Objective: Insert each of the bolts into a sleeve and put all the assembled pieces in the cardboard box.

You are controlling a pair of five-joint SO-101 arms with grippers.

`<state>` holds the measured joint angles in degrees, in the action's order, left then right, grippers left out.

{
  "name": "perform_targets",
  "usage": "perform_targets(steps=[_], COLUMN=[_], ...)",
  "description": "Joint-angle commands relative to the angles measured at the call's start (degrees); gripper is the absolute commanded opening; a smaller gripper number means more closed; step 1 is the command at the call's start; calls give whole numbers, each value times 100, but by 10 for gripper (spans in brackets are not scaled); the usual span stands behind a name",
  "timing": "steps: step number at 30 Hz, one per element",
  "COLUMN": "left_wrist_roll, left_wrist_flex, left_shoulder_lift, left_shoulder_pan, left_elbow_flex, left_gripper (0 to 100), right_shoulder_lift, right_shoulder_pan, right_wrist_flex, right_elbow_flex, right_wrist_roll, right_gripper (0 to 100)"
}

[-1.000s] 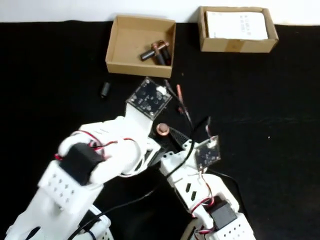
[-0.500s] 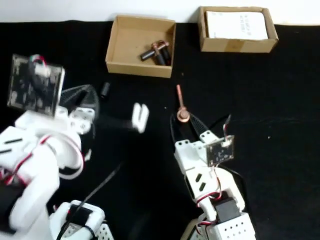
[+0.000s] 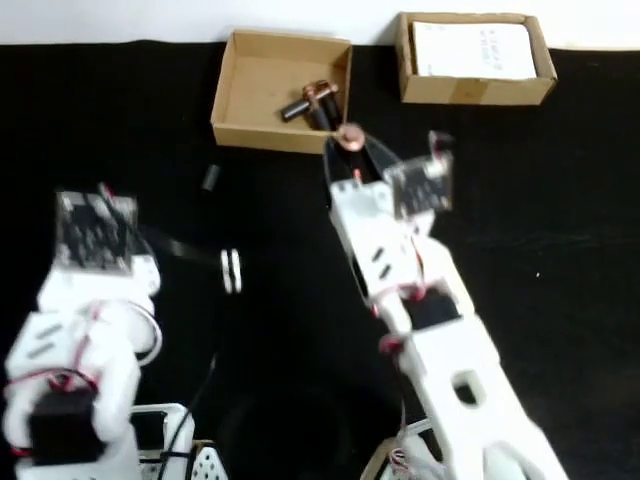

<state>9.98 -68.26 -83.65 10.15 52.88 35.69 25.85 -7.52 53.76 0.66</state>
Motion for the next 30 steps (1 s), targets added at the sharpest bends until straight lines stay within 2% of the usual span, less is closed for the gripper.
perform_targets(steps=[1, 4, 11, 16, 20, 24, 30], left_wrist_roll=[26, -53, -958, -1125, -1134, -1134, -1134], left_wrist_flex=[756, 1415, 3138, 3007, 3402, 3710, 4132], left_shoulder_lift=[-1033, -1332, -1358, -971, -681, -374, 101], left_shoulder_pan=[57, 57, 154, 497, 567, 576, 576], left_elbow_flex=[1789, 2818, 4462, 4479, 4479, 4479, 4479], left_gripper=[9, 9, 9, 10, 10, 10, 36], right_shoulder_lift=[-1314, -2334, -4514, -6044, -7081, -7802, -8532], right_shoulder_pan=[-66, -66, -189, -242, -251, -233, -233], right_wrist_flex=[-356, -435, -470, -470, -453, 84, 505], right_elbow_flex=[-1297, -2149, -4101, -5604, -6624, -7380, -8215], right_wrist_roll=[53, 53, 62, 607, 695, 686, 677], right_gripper=[12, 12, 15, 15, 15, 18, 108])
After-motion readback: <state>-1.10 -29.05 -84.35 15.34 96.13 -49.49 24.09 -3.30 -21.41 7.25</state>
